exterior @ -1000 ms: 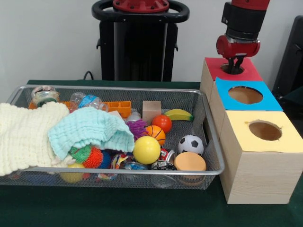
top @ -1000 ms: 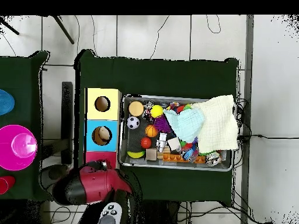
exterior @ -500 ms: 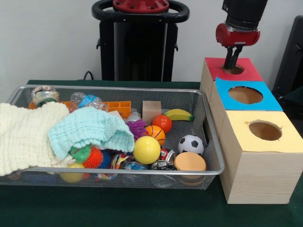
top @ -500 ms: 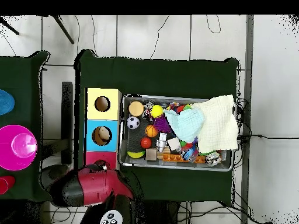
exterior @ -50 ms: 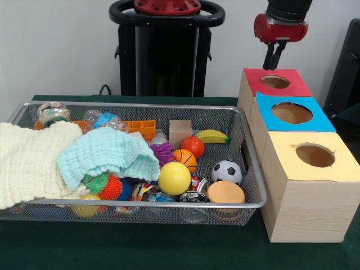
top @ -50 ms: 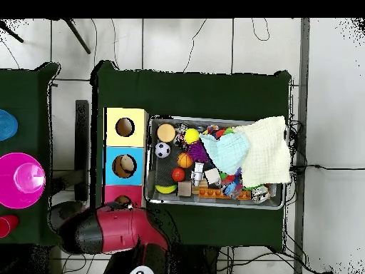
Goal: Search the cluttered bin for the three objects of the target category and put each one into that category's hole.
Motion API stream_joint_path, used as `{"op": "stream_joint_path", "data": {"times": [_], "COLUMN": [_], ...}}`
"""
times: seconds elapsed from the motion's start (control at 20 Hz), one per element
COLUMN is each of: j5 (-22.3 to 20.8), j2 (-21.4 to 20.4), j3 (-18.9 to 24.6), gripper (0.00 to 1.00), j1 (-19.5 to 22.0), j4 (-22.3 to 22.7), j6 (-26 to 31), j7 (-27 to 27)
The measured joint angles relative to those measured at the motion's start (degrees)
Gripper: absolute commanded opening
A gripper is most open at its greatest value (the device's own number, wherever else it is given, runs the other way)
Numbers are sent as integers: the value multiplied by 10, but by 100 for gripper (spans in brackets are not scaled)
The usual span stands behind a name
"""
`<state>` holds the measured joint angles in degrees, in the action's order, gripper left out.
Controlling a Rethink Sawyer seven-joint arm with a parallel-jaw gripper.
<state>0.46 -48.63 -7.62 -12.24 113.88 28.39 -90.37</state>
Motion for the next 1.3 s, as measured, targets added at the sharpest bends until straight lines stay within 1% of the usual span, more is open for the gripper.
{"op": "stream_joint_path", "data": {"times": [0.5, 0.7, 1.0, 1.3], "j5": [0, 0, 0, -1], "j2": [-12, -12, -12, -12], "j3": [0, 1, 4, 11], "gripper": [0, 0, 0, 0], "j1": [47, 74, 96, 118], "j4": [-20, -29, -34, -50], "j6": [11, 11, 11, 13], "j7": [0, 0, 0, 0]}}
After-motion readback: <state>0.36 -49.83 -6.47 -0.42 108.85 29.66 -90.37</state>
